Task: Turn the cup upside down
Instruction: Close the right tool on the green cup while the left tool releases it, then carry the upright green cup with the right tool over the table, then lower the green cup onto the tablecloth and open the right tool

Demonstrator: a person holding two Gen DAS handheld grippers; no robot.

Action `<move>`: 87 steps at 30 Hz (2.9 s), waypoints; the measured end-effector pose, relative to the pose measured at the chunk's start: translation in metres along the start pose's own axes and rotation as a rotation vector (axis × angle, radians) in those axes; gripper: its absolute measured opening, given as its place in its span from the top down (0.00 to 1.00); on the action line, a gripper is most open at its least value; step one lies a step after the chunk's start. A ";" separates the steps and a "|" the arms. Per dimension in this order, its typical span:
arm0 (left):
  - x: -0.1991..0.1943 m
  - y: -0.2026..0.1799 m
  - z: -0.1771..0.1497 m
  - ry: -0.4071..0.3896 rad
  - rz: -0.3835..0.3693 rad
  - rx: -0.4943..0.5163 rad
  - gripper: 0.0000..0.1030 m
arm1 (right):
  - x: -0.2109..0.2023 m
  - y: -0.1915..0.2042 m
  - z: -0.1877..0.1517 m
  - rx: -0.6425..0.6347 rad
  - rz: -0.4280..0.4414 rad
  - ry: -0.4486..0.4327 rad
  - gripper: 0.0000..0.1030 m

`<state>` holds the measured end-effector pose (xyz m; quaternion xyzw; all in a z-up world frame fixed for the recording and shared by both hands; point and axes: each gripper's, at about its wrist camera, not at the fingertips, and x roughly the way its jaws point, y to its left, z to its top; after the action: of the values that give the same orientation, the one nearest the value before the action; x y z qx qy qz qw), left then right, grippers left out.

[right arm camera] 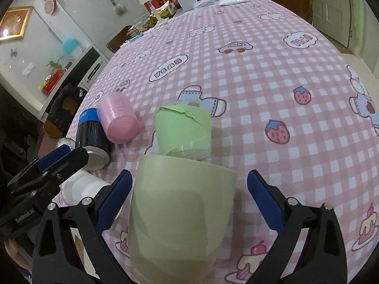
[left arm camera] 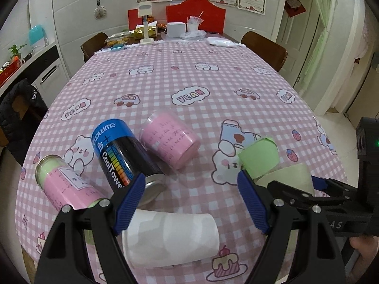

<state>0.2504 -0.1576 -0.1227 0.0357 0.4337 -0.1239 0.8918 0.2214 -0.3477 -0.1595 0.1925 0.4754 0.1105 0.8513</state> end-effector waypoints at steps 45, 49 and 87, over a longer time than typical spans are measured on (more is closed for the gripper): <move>-0.033 0.019 -0.014 -0.065 -0.026 -0.033 0.24 | -0.047 0.072 -0.019 -0.285 -0.284 -0.275 0.24; -0.036 0.019 -0.017 -0.069 -0.024 -0.028 0.24 | -0.048 0.074 -0.023 -0.295 -0.287 -0.271 0.24; -0.058 0.031 -0.037 -0.110 0.020 -0.012 0.24 | -0.052 0.091 -0.045 -0.293 -0.261 -0.315 0.22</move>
<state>0.1952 -0.1102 -0.1014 0.0277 0.3844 -0.1142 0.9157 0.1551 -0.2754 -0.1017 0.0191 0.3367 0.0362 0.9407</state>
